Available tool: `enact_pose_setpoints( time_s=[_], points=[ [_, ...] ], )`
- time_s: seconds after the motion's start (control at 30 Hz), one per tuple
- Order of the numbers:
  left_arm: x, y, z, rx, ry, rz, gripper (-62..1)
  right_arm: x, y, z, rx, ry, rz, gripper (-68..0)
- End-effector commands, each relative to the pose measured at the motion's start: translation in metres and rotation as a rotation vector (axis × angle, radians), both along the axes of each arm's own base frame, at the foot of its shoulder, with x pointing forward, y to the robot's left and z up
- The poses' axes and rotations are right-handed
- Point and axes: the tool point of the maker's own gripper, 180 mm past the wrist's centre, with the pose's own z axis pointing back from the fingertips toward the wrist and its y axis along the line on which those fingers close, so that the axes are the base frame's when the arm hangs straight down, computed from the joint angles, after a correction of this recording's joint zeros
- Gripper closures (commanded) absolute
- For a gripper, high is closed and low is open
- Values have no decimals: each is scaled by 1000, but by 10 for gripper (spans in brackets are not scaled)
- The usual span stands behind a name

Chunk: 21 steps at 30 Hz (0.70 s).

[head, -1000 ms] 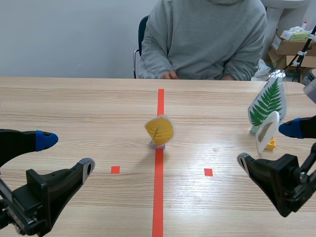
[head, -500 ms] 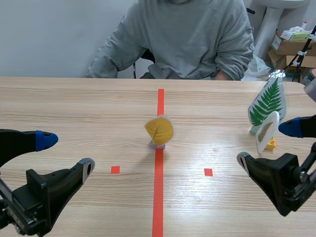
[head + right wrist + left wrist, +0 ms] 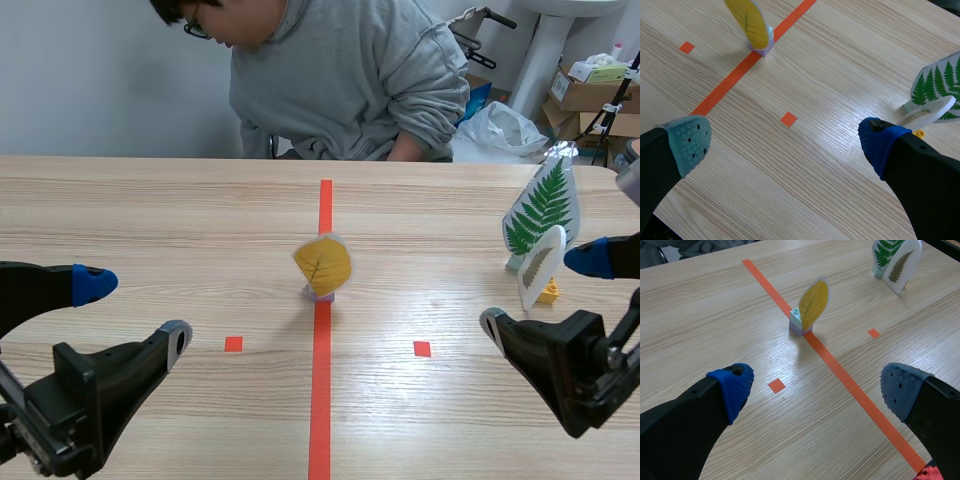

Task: Do the leaf sorting experiment

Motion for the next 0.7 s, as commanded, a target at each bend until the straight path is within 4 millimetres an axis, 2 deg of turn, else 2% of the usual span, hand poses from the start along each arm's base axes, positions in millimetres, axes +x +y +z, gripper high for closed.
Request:
enact_pose_setpoints(
  time_s=[0.0, 0.17, 0.3, 0.5, 0.67],
  points=[
    [0, -2, 6, -14, -15, -2, -542, 3, 1, 4, 11, -18, 6, -606],
    [2, 0, -1, 43, 0, -12, -542, 3, 1, 4, 12, -19, 6, -606],
    [17, 7, -9, 125, -24, -30, -542, 4, 1, 4, 12, -20, 6, -606],
    [56, 14, -38, 164, -25, -74, -542, 4, 1, 5, 9, -23, 6, -606],
    [97, 3, -65, 170, -17, -123, -542, 4, 0, 4, 3, -20, 6, -606]
  ],
)
